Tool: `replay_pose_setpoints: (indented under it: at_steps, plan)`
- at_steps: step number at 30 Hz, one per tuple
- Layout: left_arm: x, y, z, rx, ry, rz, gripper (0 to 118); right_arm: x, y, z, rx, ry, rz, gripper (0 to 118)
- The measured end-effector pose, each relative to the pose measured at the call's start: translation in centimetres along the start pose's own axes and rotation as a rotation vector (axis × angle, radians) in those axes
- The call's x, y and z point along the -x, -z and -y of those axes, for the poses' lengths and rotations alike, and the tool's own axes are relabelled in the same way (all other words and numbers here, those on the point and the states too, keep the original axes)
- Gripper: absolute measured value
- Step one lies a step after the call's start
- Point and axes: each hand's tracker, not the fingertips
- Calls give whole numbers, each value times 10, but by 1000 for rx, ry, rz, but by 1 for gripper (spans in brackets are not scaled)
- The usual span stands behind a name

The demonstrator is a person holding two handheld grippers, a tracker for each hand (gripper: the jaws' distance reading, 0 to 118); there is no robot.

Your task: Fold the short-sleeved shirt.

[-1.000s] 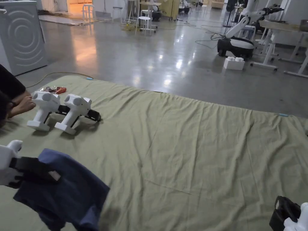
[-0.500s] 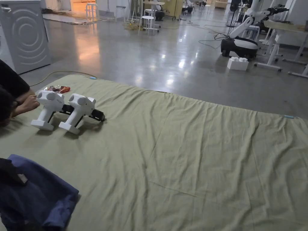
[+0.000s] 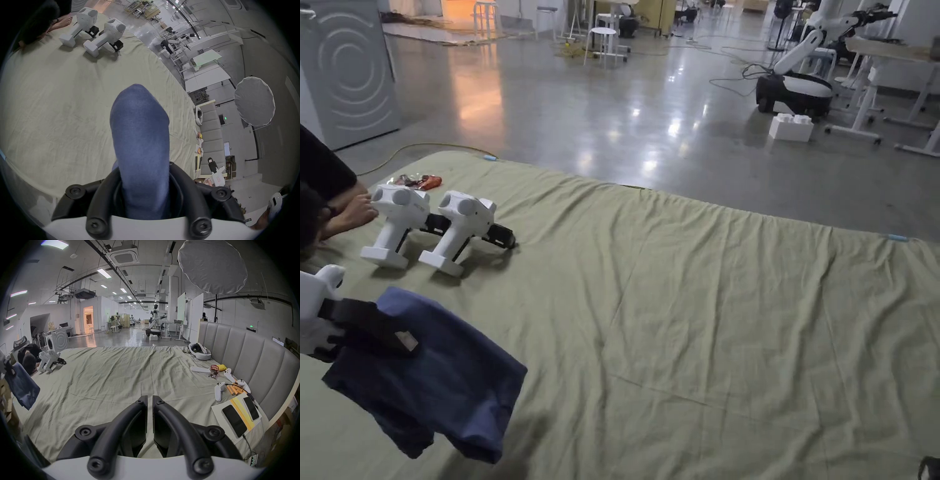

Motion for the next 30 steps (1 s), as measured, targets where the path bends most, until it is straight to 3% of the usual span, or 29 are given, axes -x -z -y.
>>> replay_pose_setpoints:
  at_steps: [3, 7, 10, 16, 18, 19, 20, 24, 28, 30]
  plan:
    - [34, 4, -2, 37, -56, -111, 29, -4, -2, 2, 6, 8, 3, 8]
    - [75, 3, 9, 94, -118, -390, 29, -12, -4, 3, 11, 6, 24, 8]
    - [100, -13, 13, 77, -206, -425, 29, -16, -4, 3, 12, 9, 36, 8]
    - [114, -37, 18, 43, -215, -462, 30, -14, -2, 3, 16, 5, 33, 8]
    - [108, -40, 17, 23, -201, -466, 41, -11, -1, 4, 20, 5, 23, 8]
    - [105, -43, 17, 10, -181, -478, 55, -9, -1, 5, 22, 5, 18, 8]
    - [101, -47, 16, -7, -156, -490, 77, -7, -1, 5, 25, 5, 13, 8]
    - [82, -69, 11, -95, -112, -501, 81, -2, -3, 7, 27, -2, -5, 8]
    - [42, -84, 10, -202, 60, -617, 81, 0, -2, 8, 25, -4, -16, 8]
    - [22, -85, 13, -263, 113, -582, 81, 2, -2, 7, 22, -1, -19, 8]
